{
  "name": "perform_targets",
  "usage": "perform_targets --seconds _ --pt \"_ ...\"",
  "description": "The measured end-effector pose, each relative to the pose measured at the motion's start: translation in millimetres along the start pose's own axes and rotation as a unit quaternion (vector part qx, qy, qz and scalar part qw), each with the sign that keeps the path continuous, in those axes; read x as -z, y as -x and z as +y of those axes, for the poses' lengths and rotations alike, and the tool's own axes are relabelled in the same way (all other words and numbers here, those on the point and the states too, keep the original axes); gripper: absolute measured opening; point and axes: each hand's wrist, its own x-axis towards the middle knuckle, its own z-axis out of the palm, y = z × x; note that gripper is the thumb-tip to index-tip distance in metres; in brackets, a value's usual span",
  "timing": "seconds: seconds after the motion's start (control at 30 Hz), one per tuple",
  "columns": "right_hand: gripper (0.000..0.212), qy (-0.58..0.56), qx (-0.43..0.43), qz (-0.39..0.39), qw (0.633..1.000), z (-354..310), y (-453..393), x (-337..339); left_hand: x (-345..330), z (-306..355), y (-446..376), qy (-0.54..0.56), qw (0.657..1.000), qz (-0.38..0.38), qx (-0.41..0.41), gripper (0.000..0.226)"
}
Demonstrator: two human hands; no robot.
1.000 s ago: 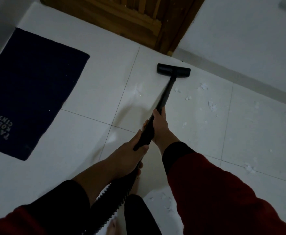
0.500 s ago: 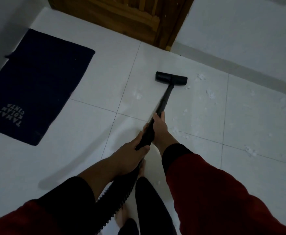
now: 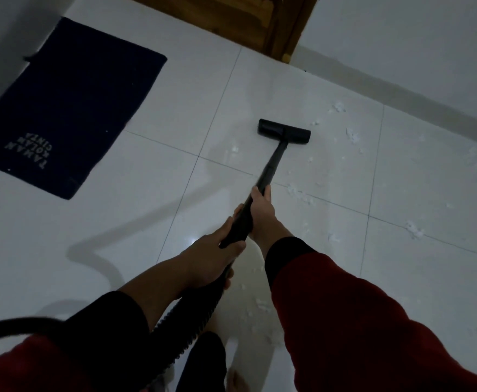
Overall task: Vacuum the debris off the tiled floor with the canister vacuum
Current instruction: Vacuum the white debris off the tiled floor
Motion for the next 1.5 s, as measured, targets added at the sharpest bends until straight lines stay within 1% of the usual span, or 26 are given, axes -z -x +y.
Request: perform_targets --seconds 0.3,0.5,0.7,0.87,1.1,1.37,1.5 --pt "0.051 -0.005 -0.029 -0.038 0.999 64.5 54.4 51.3 -56.0 -69.9 54.3 -0.01 0.999 0.032 0.02 0.064" --pt "0.054 0.012 -0.052 -0.044 0.998 104.9 93.4 74.9 -84.4 -108.2 92.7 -0.015 0.999 0.046 0.02 0.064" --pt "0.054 0.015 -0.065 -0.042 0.997 141.4 122.5 94.8 -103.9 -140.7 127.1 -0.006 0.999 0.036 0.023 0.064" --pt "0.053 0.024 -0.052 -0.026 0.998 159.7 139.0 109.8 -116.9 -160.2 143.6 0.005 1.0 0.022 0.013 0.064" --pt "0.053 0.023 -0.03 -0.003 0.999 166.7 145.4 127.0 -126.5 -178.1 143.7 0.004 1.0 0.003 -0.005 0.064" --pt "0.053 0.036 -0.017 0.004 0.999 149.1 119.1 132.0 -131.2 -165.2 112.1 0.016 1.0 -0.002 -0.019 0.065" --pt "0.053 0.033 -0.019 0.003 0.999 146.5 123.8 130.1 -130.1 -160.6 116.7 0.021 1.0 -0.001 -0.013 0.065"
